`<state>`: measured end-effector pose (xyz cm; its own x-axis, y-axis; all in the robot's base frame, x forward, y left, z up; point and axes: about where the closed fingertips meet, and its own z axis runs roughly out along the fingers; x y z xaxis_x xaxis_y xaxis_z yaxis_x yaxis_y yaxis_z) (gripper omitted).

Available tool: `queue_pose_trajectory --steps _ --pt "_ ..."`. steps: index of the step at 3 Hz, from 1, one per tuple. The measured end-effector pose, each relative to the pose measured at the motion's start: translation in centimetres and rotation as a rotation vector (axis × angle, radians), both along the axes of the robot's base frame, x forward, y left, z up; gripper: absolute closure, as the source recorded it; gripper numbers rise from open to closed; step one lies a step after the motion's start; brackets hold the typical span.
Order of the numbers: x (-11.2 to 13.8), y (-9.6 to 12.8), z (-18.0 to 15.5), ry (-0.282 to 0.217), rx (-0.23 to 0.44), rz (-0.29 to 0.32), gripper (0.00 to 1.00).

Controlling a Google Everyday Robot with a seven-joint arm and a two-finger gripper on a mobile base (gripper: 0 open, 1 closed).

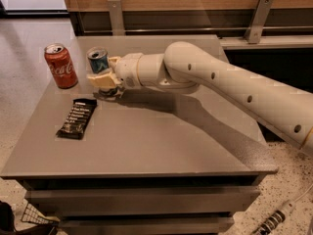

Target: Move redbull can near coke can

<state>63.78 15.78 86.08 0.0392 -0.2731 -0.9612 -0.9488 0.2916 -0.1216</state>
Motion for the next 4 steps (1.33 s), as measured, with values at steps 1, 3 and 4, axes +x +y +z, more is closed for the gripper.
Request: queue_pose_trajectory --steps 1,3,4 --pt "0.9 1.2 1.9 0.065 0.139 0.044 1.00" --pt "3.2 3.7 6.5 0.222 0.400 0.152 1.00" --pt "3.1 3.6 7.1 0.232 0.374 0.152 1.00"
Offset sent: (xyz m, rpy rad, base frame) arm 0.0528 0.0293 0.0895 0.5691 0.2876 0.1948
